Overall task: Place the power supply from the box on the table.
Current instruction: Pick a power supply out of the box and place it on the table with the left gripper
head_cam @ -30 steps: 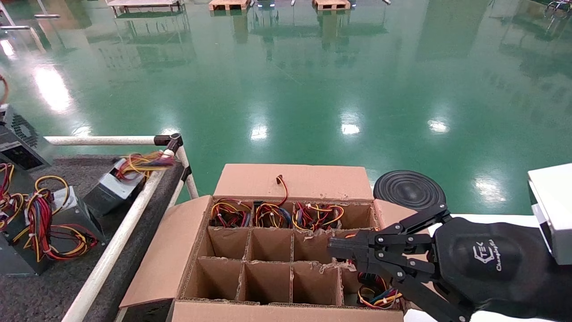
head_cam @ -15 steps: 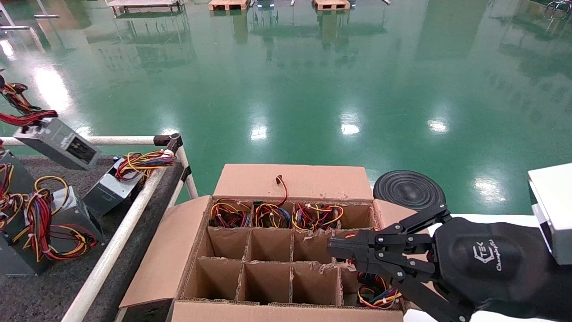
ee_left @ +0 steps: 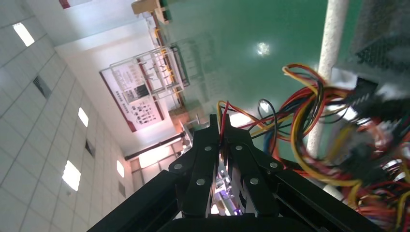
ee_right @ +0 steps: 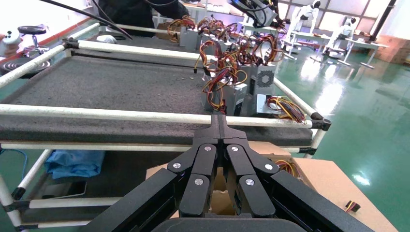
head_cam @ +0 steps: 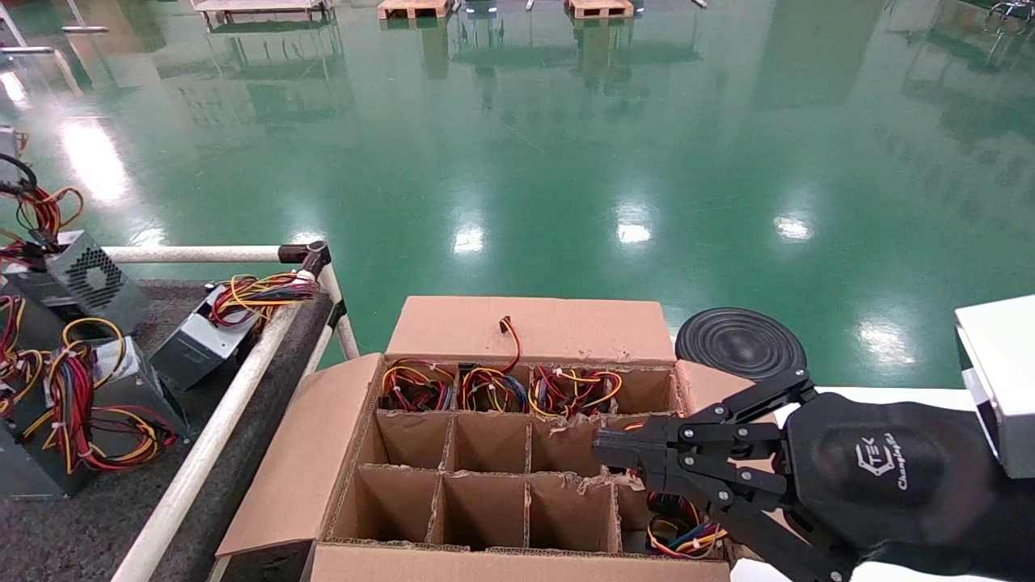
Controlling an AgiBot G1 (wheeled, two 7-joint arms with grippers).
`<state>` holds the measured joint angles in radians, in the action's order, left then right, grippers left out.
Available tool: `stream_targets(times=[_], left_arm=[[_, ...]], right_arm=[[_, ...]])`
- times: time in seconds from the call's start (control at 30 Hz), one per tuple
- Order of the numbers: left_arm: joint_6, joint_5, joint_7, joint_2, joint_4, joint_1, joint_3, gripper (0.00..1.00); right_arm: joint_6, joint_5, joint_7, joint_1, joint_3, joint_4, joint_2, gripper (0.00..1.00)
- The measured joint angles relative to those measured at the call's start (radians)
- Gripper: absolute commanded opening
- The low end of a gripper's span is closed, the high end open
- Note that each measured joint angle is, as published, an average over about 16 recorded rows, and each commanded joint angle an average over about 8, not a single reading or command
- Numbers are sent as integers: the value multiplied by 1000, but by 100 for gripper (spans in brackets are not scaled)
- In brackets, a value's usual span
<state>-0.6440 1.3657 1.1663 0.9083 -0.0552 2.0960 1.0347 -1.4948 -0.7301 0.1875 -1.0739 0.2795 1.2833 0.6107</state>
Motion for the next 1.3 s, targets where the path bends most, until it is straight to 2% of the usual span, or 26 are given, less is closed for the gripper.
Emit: stream_targets(times=[0.6,0.67,0.7,0.87,0.93,0.97,1.3], left_arm=[[-55,-3,-27,-15,6,-38,-7,0],[-61,-4,-30,-18,6,-42,-8,10],[-64,-5,-32,-20,7,-44,-9,19],[-79,-8,-40,-27,8,-51,-13,81],[-85,-10,-43,-29,9,-53,-15,96],[-88,-10,-44,-31,9,-54,-16,100],[-115,-16,-57,-40,15,-58,-22,100]], right_arm=[[0,0,0,0,0,0,0,0],[0,0,0,0,0,0,0,0],[0,0,0,0,0,0,0,0],[0,0,0,0,0,0,0,0],[0,0,0,0,0,0,0,0],[0,0,0,0,0,0,0,0],[0,0,0,0,0,0,0,0]])
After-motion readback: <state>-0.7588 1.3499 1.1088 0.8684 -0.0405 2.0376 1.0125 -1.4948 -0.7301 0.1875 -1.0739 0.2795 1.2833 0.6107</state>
